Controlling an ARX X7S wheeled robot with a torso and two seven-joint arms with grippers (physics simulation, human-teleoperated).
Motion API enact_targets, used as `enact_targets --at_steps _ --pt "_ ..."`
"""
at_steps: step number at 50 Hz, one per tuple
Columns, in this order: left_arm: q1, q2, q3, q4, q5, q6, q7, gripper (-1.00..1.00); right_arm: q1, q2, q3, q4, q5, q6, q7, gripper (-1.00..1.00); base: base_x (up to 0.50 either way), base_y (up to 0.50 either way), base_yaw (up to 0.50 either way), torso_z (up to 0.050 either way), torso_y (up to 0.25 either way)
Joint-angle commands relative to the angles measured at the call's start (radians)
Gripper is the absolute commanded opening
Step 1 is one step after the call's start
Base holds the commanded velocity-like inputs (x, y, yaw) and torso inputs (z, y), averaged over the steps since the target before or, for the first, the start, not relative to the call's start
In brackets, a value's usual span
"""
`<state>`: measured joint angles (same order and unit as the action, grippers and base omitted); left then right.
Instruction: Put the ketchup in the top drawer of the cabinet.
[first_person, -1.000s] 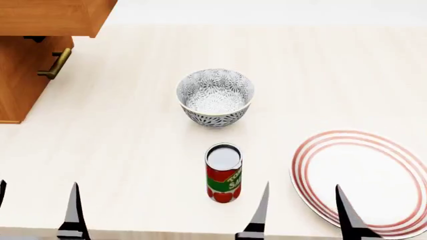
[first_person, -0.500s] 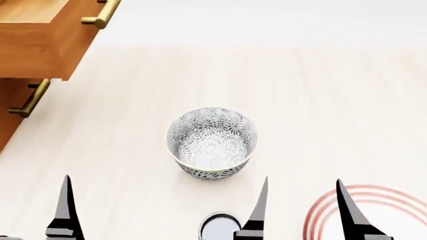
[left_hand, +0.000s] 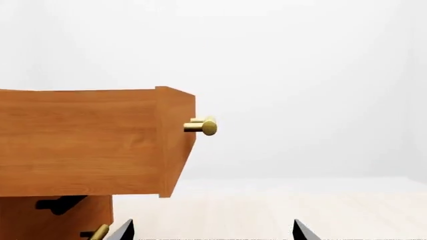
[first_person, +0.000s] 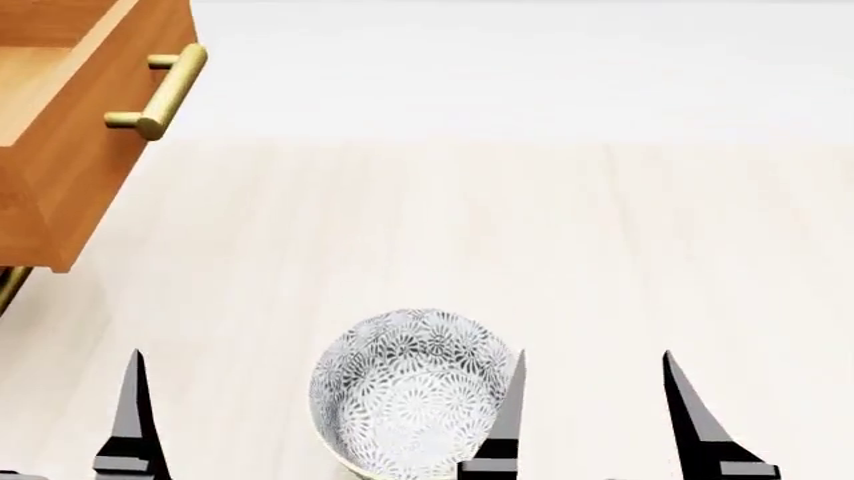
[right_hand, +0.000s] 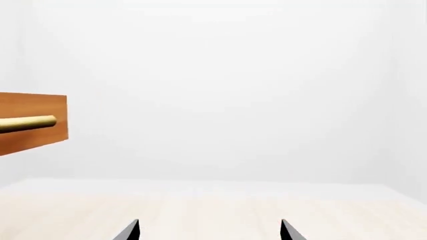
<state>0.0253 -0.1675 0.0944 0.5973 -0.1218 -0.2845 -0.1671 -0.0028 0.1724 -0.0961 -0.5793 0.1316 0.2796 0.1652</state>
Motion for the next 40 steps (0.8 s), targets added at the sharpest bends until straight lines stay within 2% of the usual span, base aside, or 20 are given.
enact_targets --at_steps 1,6,9,12,14,40 --pt "0.002 -0.008 0.007 -0.009 -0.001 0.001 -0.012 1.0 -0.008 0.011 0.0 0.001 -0.002 -0.014 0.014 1.0 0.0 0.5 0.0 0.0 0.0" --pt "-0.003 -0.011 0.013 -0.008 -0.003 -0.007 -0.017 1.0 0.006 0.015 0.01 -0.031 0.02 0.036 0.022 1.0 0.0 0.5 0.0 0.0 0.0" --pt "-0.004 -0.013 0.017 -0.008 -0.003 -0.006 -0.018 1.0 -0.012 0.012 0.004 0.018 0.011 -0.029 0.018 1.0 0.0 0.5 0.0 0.0 0.0" --pt "-0.005 -0.015 0.018 -0.011 -0.005 -0.007 -0.02 1.0 0.0 0.016 0.008 -0.009 0.022 0.013 0.025 1.0 0.0 0.5 0.0 0.0 0.0" --pt "-0.008 -0.016 0.019 -0.01 -0.006 -0.01 -0.022 1.0 -0.007 0.014 0.003 0.022 0.015 -0.025 0.023 1.0 0.0 0.5 0.0 0.0 0.0" --pt "-0.012 -0.037 0.033 -0.026 -0.019 0.004 -0.04 1.0 0.004 0.027 -0.014 0.036 0.037 -0.025 0.032 1.0 0.0 0.5 0.0 0.0 0.0"
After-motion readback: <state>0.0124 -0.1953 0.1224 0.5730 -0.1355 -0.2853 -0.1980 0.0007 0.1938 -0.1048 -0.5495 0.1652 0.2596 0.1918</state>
